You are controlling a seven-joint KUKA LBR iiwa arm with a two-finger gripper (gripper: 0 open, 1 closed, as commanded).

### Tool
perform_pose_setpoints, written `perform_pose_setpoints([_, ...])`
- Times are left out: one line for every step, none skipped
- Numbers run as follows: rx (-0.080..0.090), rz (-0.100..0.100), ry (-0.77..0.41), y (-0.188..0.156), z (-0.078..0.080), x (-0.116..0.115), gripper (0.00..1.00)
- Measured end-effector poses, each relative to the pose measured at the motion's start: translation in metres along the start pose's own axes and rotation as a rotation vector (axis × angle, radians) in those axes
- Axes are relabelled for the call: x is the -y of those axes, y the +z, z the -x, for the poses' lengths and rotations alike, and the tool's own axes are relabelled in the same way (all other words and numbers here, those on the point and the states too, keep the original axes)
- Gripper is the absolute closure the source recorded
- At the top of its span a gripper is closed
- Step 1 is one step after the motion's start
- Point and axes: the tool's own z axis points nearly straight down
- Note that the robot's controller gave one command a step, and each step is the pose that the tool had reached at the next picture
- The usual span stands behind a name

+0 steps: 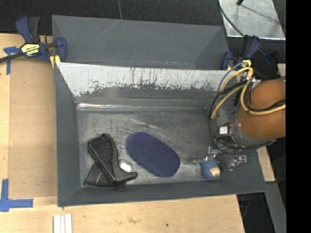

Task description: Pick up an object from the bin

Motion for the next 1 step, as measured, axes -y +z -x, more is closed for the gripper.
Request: perform_pose_setpoints([-0.001, 0.002, -0.045, 0.0358, 0.0081, -0.0033, 0.00])
